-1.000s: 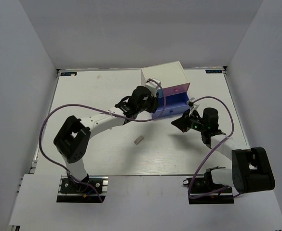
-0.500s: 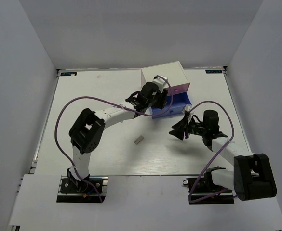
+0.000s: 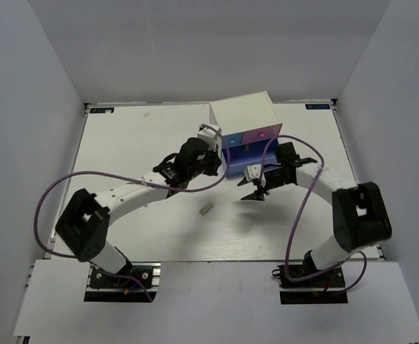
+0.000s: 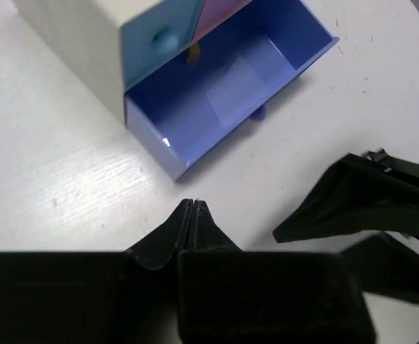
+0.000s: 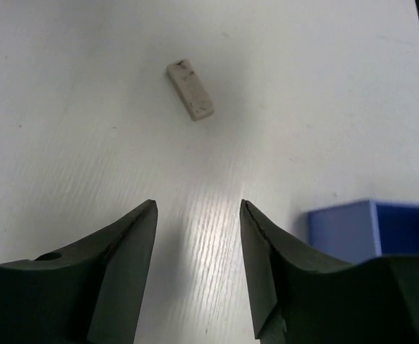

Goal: Sort the stationery into containers
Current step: Pick up the stationery from the center of the board.

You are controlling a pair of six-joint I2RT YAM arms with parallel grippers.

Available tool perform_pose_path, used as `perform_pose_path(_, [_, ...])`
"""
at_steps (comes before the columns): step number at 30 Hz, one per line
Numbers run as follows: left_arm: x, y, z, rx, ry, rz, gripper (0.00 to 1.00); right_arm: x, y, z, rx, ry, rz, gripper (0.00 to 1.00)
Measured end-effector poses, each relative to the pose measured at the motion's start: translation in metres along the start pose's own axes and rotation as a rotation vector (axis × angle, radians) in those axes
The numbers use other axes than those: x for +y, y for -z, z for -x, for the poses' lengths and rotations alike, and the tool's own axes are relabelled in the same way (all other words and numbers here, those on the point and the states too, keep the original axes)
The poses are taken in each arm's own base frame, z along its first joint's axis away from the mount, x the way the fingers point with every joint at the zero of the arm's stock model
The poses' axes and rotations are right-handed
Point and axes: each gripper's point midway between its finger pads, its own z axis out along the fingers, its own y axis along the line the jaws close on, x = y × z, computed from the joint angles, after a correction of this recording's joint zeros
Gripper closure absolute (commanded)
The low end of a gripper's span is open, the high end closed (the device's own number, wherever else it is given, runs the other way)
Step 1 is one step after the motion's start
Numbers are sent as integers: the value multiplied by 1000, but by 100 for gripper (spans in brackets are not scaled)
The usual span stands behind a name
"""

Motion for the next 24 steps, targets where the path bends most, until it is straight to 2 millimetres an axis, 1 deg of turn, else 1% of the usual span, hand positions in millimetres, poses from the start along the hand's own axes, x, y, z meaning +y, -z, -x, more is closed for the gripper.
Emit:
perform_pose_path(1, [4,10,-7,6,15,5,87,1,-6,-2,14,33,43,45])
perform_pose_path(2, [8,19,-15,14,27,13,80,4,-13,-3,24,53,89,46])
perform_pose_path(3, [13,28,-26,30,44,25,61,7,-20,-5,39,70,130,46])
perform_pose_path(5, [26,44,-50,63,85,65,43,16,-34,-7,62,110,207,46])
perform_pose_path(6, [33,51,-62,83,102,90,31,23,-42,-7,74,125,248,46])
perform_pose_path(9, [54,73,-89,113,166,184,19,43,-63,-9,108,151,341,46])
perform_pose_path(11, [66,91,-101,109,199,236,16,51,-75,-12,141,159,390,45])
perform_pose_path(13, [75,106,-102,78,239,277,16,53,-85,-14,177,158,412,45])
perform_pose_path(15, [82,119,-99,36,281,305,16,50,-94,-14,205,158,408,45])
perform_pose_path(18, [88,133,-99,-4,335,331,16,41,-105,-10,236,159,387,45])
perform_pose_path(21, [94,141,-106,-7,369,356,16,31,-113,-6,257,159,356,45])
perform_pose_path(24, [99,148,-114,-6,395,379,16,23,-121,-6,282,148,333,44])
